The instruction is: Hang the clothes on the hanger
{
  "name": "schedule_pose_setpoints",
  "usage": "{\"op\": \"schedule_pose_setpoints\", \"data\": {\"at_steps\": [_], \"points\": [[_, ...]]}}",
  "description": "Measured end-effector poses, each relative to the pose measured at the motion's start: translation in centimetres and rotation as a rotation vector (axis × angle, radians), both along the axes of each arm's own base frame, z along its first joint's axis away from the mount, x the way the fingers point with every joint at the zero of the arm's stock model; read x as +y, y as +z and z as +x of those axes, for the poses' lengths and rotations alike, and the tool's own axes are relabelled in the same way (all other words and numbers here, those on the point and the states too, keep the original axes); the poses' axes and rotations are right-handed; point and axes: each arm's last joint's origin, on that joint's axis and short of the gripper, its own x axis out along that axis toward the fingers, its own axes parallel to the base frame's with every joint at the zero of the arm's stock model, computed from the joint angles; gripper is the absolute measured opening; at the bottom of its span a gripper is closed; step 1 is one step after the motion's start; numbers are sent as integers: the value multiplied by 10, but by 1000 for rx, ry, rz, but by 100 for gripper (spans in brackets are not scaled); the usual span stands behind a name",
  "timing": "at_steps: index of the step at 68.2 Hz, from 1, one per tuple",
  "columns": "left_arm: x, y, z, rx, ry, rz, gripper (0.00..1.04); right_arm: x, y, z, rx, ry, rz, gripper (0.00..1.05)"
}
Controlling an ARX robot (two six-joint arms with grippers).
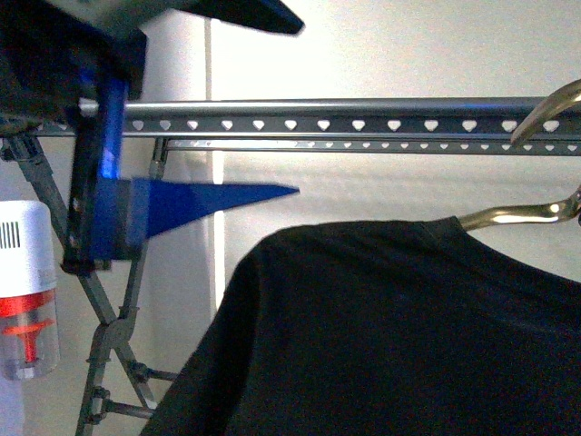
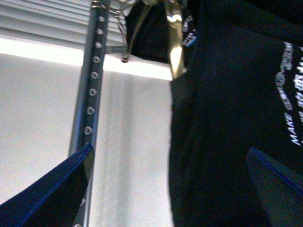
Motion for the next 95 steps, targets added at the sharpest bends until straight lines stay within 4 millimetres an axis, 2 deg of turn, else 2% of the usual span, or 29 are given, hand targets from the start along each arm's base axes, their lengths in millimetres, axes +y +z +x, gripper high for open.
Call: {"op": "schedule_pose_setpoints", "data": {"at_steps": [5, 13, 16, 17, 26, 32, 33, 35, 36, 38, 39, 40, 44, 57, 64, 82, 89, 95], "points": [[16, 10, -7, -13, 92, -140, 98, -4, -5, -7, 73, -22, 45, 9], [52, 36, -14, 20, 321, -498, 98, -8, -2, -11, 116, -56, 156, 9], [61, 42, -17, 74, 382, -591, 98, -9, 0, -12, 128, -63, 188, 9], [67, 45, -19, 131, 421, -666, 98, -9, 1, -12, 133, -67, 209, 9], [100, 55, -36, 416, 584, -990, 98, -10, 8, -9, 138, -112, 295, 9], [119, 46, -63, 703, 606, -1248, 98, -12, 15, -4, 151, -211, 370, 9], [117, 22, -111, 875, 493, -1482, 98, -10, 31, 2, 259, -464, 585, 9], [114, 20, -117, 851, 515, -1498, 96, -10, 36, 3, 273, -497, 619, 9], [112, 12, -120, 832, 581, -1512, 93, -9, 38, 4, 284, -516, 639, 9], [107, -14, -131, 821, 706, -1512, 85, -9, 44, 6, 299, -555, 675, 9], [103, -38, -139, 828, 781, -1477, 80, -10, 48, 9, 310, -581, 703, 9], [102, -52, -143, 817, 822, -1452, 76, -9, 49, 10, 324, -597, 722, 9], [96, -84, -150, 776, 905, -1379, 62, -7, 53, 13, 384, -648, 777, 9], [88, -109, -158, 745, 901, -1322, 30, 6, 56, 15, 436, -657, 793, 9], [88, -126, -162, 741, 907, -1315, 3, 13, 47, 7, 456, -662, 766, 9], [88, -146, -168, 739, 910, -1308, 4, 19, 25, -24, 499, -674, 739, 9], [88, -150, -169, 736, 907, -1309, 4, 14, 24, -23, 497, -694, 742, 9], [88, -155, -171, 736, 907, -1309, 4, 6, 25, -12, 505, -720, 760, 9]]}}
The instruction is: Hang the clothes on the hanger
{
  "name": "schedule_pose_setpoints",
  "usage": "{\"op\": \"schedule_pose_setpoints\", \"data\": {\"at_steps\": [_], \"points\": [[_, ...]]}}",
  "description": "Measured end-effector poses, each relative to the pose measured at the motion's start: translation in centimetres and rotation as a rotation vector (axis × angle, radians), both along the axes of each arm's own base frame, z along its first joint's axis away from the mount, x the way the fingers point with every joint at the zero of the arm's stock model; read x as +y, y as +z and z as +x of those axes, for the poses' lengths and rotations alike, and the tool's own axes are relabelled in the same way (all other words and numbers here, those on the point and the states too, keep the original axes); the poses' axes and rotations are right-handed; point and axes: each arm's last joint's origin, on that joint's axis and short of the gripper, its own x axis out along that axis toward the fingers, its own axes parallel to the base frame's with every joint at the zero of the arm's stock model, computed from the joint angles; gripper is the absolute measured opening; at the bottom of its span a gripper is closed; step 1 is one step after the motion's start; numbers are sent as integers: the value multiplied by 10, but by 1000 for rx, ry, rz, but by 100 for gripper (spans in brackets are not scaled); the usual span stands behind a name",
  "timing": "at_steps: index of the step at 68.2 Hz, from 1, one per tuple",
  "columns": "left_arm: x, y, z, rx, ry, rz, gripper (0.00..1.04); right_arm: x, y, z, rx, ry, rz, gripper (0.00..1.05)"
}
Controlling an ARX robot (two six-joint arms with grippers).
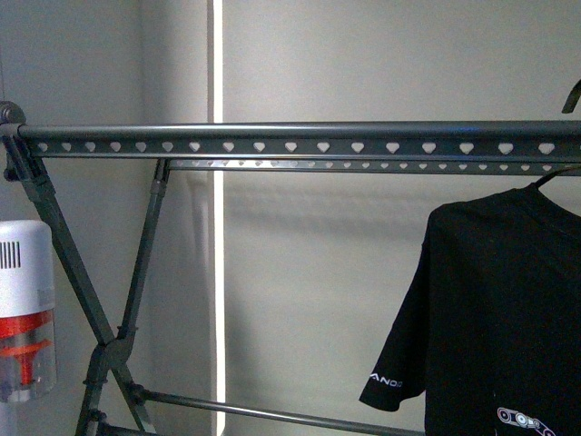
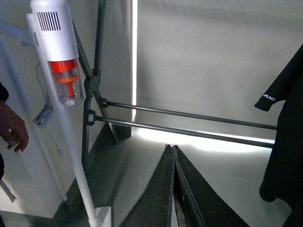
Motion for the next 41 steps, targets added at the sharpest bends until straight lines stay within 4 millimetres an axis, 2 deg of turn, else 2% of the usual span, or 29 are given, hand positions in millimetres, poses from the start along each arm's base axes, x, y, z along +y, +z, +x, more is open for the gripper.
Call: {"op": "schedule_pose_setpoints", "data": {"at_steps": [14, 24, 30, 41], "points": [[0, -7, -5, -3, 0, 0, 4, -20, -6, 49, 34, -111, -25, 9], [0, -12, -13, 1, 0, 0, 4, -25, -4, 77, 44, -169, -8, 9], [0, -12, -13, -8, 0, 0, 4, -24, 8, 91, 34, -202, 6, 9], [0, -19, -14, -13, 0, 2, 4, -19, 44, 112, -19, -243, 32, 9]]}}
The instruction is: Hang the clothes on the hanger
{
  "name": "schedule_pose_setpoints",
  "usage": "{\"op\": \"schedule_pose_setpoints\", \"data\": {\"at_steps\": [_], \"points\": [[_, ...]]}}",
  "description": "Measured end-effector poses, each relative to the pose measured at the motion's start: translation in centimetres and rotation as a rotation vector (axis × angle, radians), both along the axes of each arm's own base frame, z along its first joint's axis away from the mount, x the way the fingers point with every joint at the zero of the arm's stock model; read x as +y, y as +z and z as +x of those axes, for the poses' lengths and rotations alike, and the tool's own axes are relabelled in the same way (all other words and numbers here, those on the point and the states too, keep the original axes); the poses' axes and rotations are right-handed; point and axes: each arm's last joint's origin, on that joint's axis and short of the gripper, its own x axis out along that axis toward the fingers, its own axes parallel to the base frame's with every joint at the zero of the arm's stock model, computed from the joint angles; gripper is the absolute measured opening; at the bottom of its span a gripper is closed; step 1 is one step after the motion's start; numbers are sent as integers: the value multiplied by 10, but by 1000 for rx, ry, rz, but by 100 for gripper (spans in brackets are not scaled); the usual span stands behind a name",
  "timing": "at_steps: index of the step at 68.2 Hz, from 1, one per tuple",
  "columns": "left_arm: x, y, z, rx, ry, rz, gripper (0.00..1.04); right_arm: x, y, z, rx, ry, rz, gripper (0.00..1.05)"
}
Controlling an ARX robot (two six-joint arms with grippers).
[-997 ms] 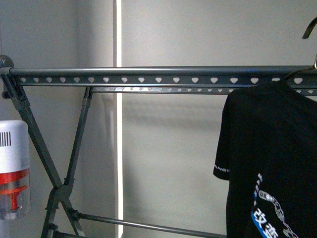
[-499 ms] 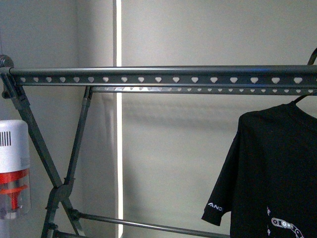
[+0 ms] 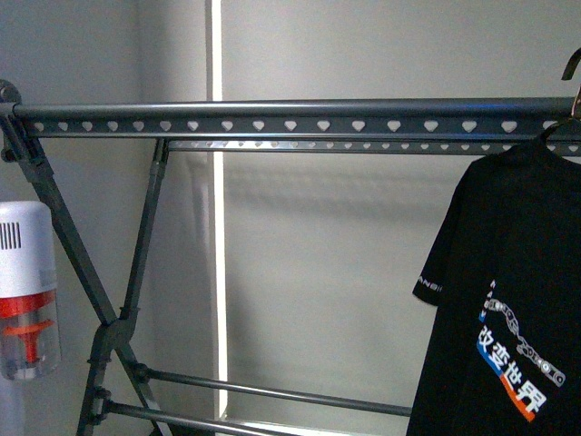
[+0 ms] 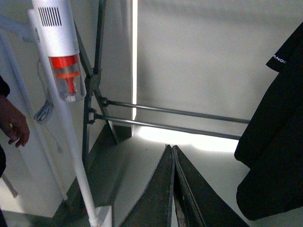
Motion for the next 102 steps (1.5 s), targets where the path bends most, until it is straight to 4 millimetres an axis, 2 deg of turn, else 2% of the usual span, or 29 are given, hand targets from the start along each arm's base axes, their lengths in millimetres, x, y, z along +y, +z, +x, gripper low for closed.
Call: {"op": "schedule_pose_setpoints", "data": {"at_steps": [6, 17, 25, 33, 41, 56, 63, 74, 83, 90, 96, 97, 100, 102], "points": [[0, 1, 0, -6, 0, 1, 4, 5, 10, 12, 6, -28, 18, 9], [0, 1, 0, -8, 0, 2, 4, 15, -1, 35, 37, -71, 32, 9], [0, 1, 0, -8, 0, 2, 4, 28, -9, 44, 34, -90, 57, 9], [0, 1, 0, -8, 0, 2, 4, 35, -24, 45, 50, -82, 62, 9], [0, 1, 0, -8, 0, 2, 4, 33, -39, 45, 69, -99, 61, 9], [0, 1, 0, -8, 0, 2, 4, 20, -40, 36, 47, -123, 74, 9], [0, 1, 0, -8, 0, 2, 4, 20, -43, 31, 26, -117, 77, 9], [0, 1, 0, -8, 0, 2, 4, 24, -52, 13, -23, -121, 53, 37], [0, 1, 0, -8, 0, 2, 4, 29, -45, -14, -179, -138, -15, 60], [0, 1, 0, -8, 0, 2, 4, 35, -23, -57, -392, -146, -73, 79], [0, 1, 0, -8, 0, 2, 4, 44, 1, -127, -661, -112, -93, 99], [0, 1, 0, -8, 0, 2, 4, 49, 3, -146, -714, -101, -84, 99], [0, 1, 0, -8, 0, 2, 4, 54, 1, -172, -769, -89, -94, 97], [0, 1, 0, -8, 0, 2, 4, 59, -6, -196, -806, -79, -88, 97]]}}
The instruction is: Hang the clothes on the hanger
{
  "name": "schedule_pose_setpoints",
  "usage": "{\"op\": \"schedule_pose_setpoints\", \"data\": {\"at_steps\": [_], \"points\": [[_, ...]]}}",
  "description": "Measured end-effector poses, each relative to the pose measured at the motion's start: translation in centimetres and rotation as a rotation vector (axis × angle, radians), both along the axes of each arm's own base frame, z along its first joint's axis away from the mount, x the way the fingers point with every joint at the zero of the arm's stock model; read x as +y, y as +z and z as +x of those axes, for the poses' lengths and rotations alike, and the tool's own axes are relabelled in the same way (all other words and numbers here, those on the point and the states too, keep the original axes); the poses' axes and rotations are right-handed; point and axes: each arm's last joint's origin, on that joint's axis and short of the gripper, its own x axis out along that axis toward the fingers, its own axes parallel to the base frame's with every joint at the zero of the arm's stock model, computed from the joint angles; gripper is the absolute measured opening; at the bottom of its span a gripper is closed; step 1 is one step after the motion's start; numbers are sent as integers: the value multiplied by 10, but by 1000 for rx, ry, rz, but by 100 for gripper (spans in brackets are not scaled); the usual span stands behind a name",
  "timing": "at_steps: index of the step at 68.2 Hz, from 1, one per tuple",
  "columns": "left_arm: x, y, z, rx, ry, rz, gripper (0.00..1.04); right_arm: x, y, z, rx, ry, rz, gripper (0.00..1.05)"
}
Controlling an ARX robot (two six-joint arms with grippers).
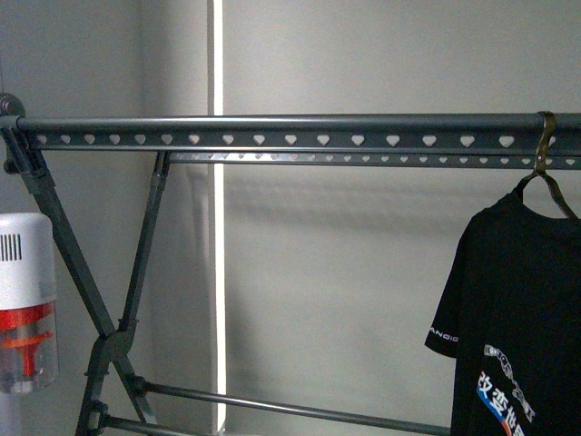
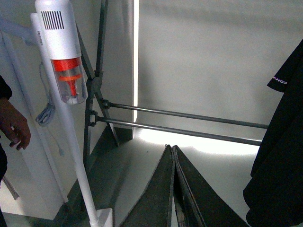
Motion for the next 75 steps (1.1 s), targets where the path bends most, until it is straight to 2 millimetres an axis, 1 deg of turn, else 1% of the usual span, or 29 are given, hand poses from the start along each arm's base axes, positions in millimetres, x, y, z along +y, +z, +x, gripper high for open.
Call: {"op": "schedule_pose_setpoints", "data": {"at_steps": [1, 2, 3, 5, 7, 8, 11, 13, 16, 20, 22, 25, 27, 31, 34, 35, 37, 41, 44, 58, 75], "points": [[0, 0, 0, 0, 0, 0, 4, 1, -2, -6, -7, -1, 1, 97], [0, 0, 0, 0, 0, 0, 4, 4, -8, -16, -14, -5, 0, 97], [0, 0, 0, 0, 0, 0, 4, 6, -11, -21, -17, -10, 0, 97], [0, 0, 0, 0, 0, 0, 4, 11, -24, -39, -32, -37, -12, 97], [0, 0, 0, 0, 0, 0, 4, 15, -34, -50, -60, -68, -31, 97], [0, 0, 0, 0, 0, 0, 4, 17, -40, -56, -56, -94, -49, 94], [0, 0, 0, 0, 0, 0, 4, 20, -53, -66, -8, -142, -67, 88], [0, 0, 0, 0, 0, 0, 4, 23, -64, -72, 34, -178, -85, 80], [0, 0, 0, 0, 0, 0, 4, 26, -77, -76, 57, -190, -106, 70], [0, 0, 0, 0, 0, 0, 4, 29, -86, -78, 66, -187, -117, 59], [0, 0, 0, 0, 0, 0, 4, 30, -92, -80, 72, -188, -122, 52], [0, 0, 0, 0, 0, 0, 4, 32, -96, -81, 72, -186, -126, 45], [0, 0, 0, 0, 0, 0, 4, 33, -100, -83, 70, -186, -129, 38], [0, 0, 0, 0, 0, 0, 4, 35, -105, -85, 63, -189, -133, 27], [0, 0, 0, 0, 0, 0, 4, 39, -109, -87, 62, -214, -133, 19], [0, 0, 0, 0, 0, 0, 4, 40, -110, -87, 61, -214, -133, 17], [0, 0, 0, 0, 1, 0, 4, 43, -113, -88, 61, -198, -134, 10], [0, 0, 0, 0, 0, 0, 4, 46, -118, -90, 62, -179, -139, 1], [0, 0, 0, 0, -1, 0, 4, 46, -121, -91, 60, -179, -138, 3], [0, 0, 0, 0, 0, 0, 4, 46, -133, -97, 58, -184, -138, 2], [0, 0, 0, 0, 0, 0, 4, 46, -142, -101, 58, -184, -138, 2]]}}
